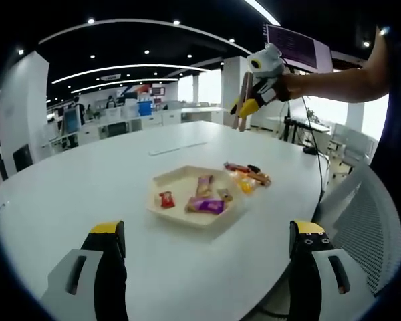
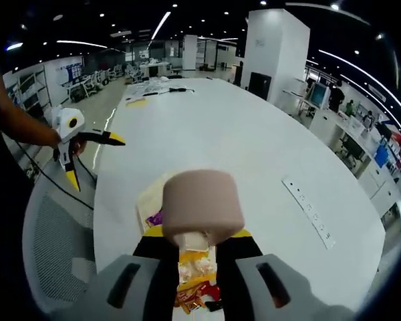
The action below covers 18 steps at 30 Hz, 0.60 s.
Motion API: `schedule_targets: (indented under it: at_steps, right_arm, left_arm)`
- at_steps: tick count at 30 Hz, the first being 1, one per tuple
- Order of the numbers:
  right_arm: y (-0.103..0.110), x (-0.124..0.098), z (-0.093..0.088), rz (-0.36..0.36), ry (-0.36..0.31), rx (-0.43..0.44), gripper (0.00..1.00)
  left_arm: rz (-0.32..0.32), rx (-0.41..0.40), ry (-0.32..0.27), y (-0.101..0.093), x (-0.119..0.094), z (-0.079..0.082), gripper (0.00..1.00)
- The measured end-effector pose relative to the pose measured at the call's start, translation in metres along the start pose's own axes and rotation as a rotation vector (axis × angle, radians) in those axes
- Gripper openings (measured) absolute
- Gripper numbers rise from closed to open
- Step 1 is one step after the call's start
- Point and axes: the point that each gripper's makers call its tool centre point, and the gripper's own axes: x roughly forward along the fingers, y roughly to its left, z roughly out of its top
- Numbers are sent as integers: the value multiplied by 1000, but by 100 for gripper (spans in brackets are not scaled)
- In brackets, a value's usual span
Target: Place the target food into the container with the food tongs after gripping and lifting it, then release it inside without dropping or visibly crushing the food.
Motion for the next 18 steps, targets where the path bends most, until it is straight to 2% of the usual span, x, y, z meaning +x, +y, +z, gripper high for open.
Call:
schedule_targets:
  at_steps: [8, 18]
  right_arm:
    - [-1, -18, -24, -35, 6, 27, 20]
    - [-15, -37, -61, -87, 35, 84, 20]
  left_arm:
    - [6, -2, 5, 1, 0, -1, 99]
    - [8, -2, 11, 1, 0, -2, 99]
